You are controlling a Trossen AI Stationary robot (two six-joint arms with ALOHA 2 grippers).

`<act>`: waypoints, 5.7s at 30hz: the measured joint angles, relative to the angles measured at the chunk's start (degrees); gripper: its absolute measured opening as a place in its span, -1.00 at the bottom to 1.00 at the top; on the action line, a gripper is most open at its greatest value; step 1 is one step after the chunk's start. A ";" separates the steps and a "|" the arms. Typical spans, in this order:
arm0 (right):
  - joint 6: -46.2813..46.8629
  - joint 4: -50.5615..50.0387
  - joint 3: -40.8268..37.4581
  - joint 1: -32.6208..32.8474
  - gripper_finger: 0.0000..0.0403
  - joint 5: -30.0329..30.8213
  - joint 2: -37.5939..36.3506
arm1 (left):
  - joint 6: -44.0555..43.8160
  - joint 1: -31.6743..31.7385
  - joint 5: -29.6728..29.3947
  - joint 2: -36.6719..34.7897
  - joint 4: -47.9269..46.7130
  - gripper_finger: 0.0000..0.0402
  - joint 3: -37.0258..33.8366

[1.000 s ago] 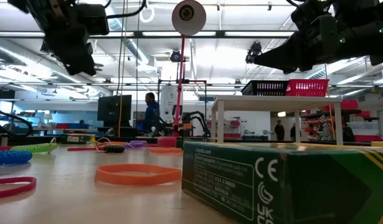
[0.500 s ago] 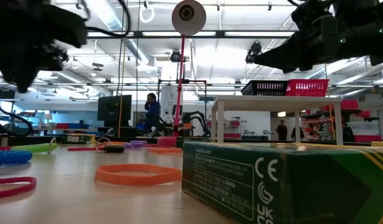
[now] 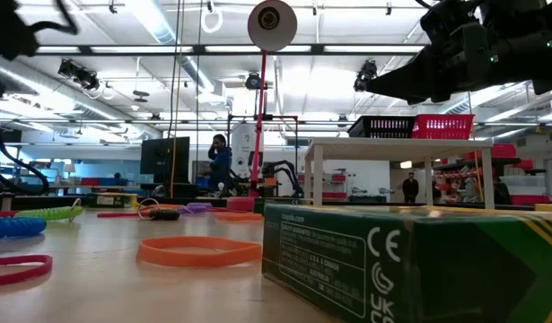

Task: Pick & Place Office Desk Supplies
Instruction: Put the yellow bin on the shelf

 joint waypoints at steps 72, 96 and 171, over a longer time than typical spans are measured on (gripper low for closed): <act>-0.39 -0.68 0.02 0.00 -0.96 -0.42 -0.02 | 62.78 47.65 -6.56 31.67 10.50 -0.28 38.80; 14.37 -38.54 19.47 2.36 -0.97 4.29 5.37 | 48.49 41.05 -20.13 8.81 128.80 -0.94 -36.88; -14.97 -102.99 82.66 -23.00 -0.92 1.84 32.06 | 48.78 41.03 -21.00 8.83 128.05 -0.93 -38.16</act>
